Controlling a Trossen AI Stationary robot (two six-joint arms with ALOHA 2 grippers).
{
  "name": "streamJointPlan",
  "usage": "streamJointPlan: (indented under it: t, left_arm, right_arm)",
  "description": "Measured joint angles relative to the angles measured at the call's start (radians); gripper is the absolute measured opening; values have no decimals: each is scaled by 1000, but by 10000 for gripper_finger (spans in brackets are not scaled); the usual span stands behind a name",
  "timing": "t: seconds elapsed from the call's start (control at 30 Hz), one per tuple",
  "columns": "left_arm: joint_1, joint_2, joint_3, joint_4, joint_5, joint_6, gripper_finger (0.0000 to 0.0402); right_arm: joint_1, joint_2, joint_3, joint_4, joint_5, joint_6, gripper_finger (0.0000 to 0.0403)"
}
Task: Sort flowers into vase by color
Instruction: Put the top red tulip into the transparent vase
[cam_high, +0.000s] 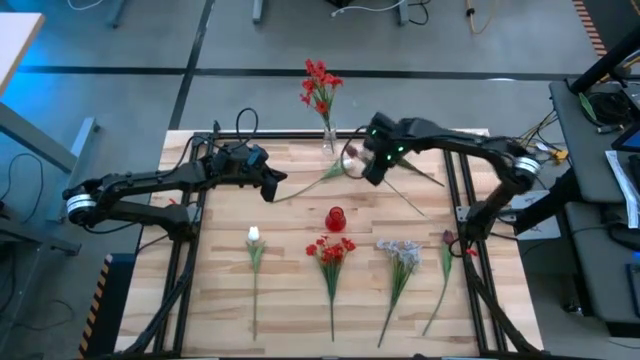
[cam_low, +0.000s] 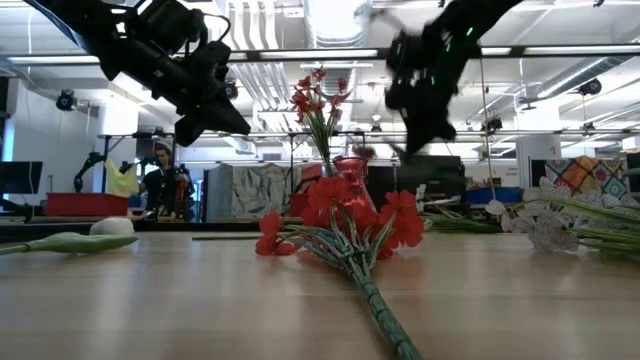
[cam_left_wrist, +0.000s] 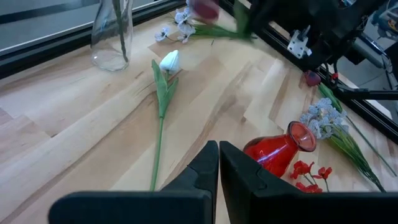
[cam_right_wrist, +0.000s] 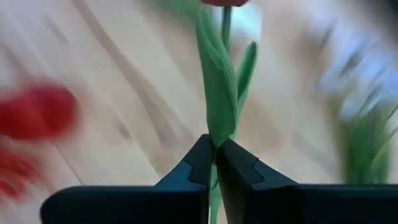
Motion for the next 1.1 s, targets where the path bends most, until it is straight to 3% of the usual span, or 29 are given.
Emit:
streamJointPlan:
  t: [0.27, 0.57, 0.73, 1.1]
  left_arm:
    - [0, 0, 0, 22, -1, 0, 0]
    - [0, 0, 0, 40, -2, 2, 0]
    - [1, 0, 0, 40, -2, 19, 0]
    - [1, 0, 0, 47, -2, 26, 0]
  right_arm:
    - [0, -220, 1, 482, -6, 87, 12]
    - [-15, -183, 3, 1000, 2, 17, 12]
    - [-54, -99, 2, 1152, 4, -30, 12]
    - [-121, 9, 2, 1271, -3, -31, 12]
